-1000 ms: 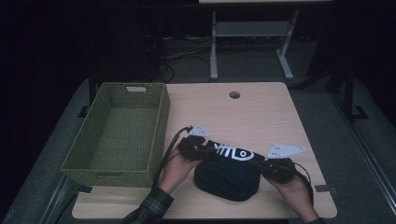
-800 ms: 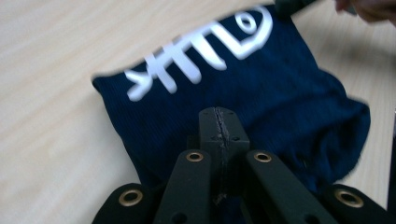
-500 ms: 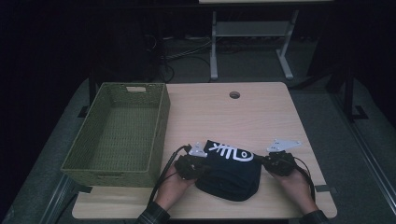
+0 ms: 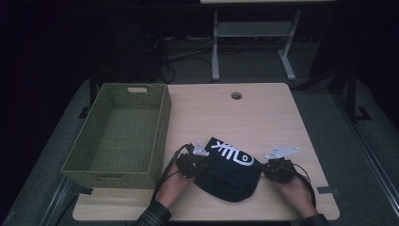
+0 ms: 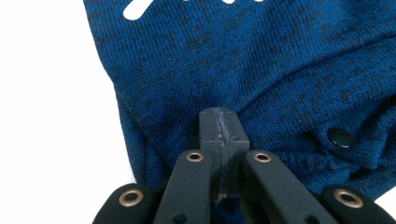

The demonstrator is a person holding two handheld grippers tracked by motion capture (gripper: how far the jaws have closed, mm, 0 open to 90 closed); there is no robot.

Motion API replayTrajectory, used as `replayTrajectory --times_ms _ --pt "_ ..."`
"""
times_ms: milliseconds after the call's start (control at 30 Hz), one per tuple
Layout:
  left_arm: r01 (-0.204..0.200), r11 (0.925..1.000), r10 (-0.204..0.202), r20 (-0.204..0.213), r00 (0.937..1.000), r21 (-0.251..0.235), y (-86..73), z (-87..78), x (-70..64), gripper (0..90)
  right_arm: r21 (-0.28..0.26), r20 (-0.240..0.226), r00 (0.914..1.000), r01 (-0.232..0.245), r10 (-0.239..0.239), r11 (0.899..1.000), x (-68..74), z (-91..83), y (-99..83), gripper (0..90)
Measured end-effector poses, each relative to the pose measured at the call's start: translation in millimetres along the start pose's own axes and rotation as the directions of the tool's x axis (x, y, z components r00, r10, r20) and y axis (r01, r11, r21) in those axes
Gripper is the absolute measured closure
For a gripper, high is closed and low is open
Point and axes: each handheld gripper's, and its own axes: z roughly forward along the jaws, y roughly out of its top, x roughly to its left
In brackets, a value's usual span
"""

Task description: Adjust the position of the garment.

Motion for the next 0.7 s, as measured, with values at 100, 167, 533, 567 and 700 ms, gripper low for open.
replayTrajectory --times_ms 100,167,533,567,700 --pt "0.021 0.9997 -0.021 0.020 0.9996 -0.013 0.6 -4.3 2.2 90.0 -0.030 -0.013 0.9999 0.003 -0.003 1.000 -1.9 -5.2 -1.2 79.5" --pt "0.036 0.9988 -0.035 0.028 0.9990 -0.033 2.3 -9.1 3.0 86.2 -0.055 -0.015 0.9998 -0.011 0.010 0.998 -3.2 -11.2 -3.0 72.3" --pt "0.094 0.9922 -0.093 0.013 0.9956 -0.082 14.8 -21.4 14.3 50.1 -0.077 0.108 0.9929 -0.041 0.050 0.996 -9.1 -34.8 -29.6 33.4" --pt "0.100 0.9917 -0.099 0.009 0.9950 -0.081 15.6 -21.1 16.0 46.4 -0.075 0.119 0.9914 -0.045 0.054 0.996 -10.7 -35.5 -33.0 30.5" --pt "0.116 0.9902 -0.116 0.001 0.9932 -0.077 19.2 -17.4 21.6 33.4 -0.061 0.144 0.9852 -0.084 0.092 0.995 -17.8 -38.2 -43.8 23.9"
